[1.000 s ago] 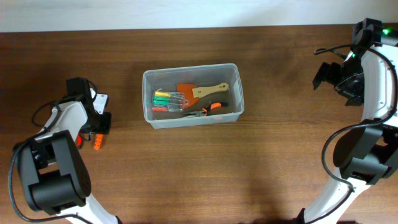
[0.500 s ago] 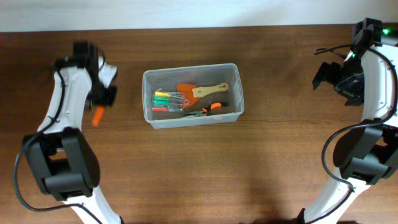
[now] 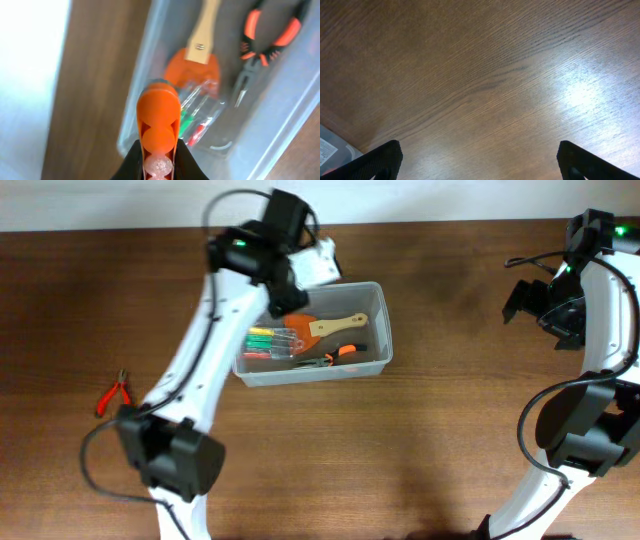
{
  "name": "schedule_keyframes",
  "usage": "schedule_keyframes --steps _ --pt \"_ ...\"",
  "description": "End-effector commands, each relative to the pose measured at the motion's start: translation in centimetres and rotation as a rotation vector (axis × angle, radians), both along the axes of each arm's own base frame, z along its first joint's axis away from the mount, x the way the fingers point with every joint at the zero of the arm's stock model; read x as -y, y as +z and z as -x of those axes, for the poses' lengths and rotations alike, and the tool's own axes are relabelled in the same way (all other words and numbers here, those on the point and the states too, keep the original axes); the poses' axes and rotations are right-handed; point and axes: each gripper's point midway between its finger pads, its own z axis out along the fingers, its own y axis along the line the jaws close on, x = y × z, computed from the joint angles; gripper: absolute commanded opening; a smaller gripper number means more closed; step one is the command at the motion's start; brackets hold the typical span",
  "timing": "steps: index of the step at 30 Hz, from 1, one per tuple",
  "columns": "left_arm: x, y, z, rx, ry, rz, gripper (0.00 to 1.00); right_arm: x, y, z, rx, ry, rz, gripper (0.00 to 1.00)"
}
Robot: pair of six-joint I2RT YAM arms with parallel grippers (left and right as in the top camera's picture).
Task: Pack container
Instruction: 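Drop the orange strip into the container with the left gripper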
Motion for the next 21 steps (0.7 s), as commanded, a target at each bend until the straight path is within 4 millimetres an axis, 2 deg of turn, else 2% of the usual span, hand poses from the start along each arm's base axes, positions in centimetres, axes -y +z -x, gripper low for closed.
schedule_keyframes --steps 1,5,10,11,13,15,18,21 --pt "0.4 -6.8 1.6 -0.195 -0.070 -0.100 0.02 0.0 0.1 0.1 0.001 -0.014 -0.002 0.98" --pt "-0.7 -11.6 4.1 -0.390 -0.072 -0.181 0.02 0.0 0.1 0.1 0.001 -0.014 -0.002 0.99" --pt "-0.9 -13.3 5.7 -0.491 -0.075 -0.194 0.02 0.0 0.1 0.1 0.001 -0.014 -0.002 0.99" --pt "-0.8 -13.3 5.8 -0.495 -0.076 -0.189 0.02 0.0 0.1 0.1 0.001 -0.014 -0.002 0.99" --pt "-0.8 -13.3 5.8 -0.495 -0.075 -0.189 0.20 0.0 0.1 0.1 0.001 -0.014 -0.002 0.99" --pt "-1.3 -13.2 5.6 -0.483 -0.071 -0.213 0.29 0.0 0.1 0.1 0.001 -0.014 -0.002 0.99" --pt "-2.2 -12.1 4.8 -0.424 -0.031 -0.261 0.35 0.0 0.1 0.1 0.001 -0.014 -0.002 0.99" --pt "-2.1 -7.1 4.0 -0.291 -0.007 -0.195 0.50 0.0 0.1 0.1 0.001 -0.014 -0.002 0.99"
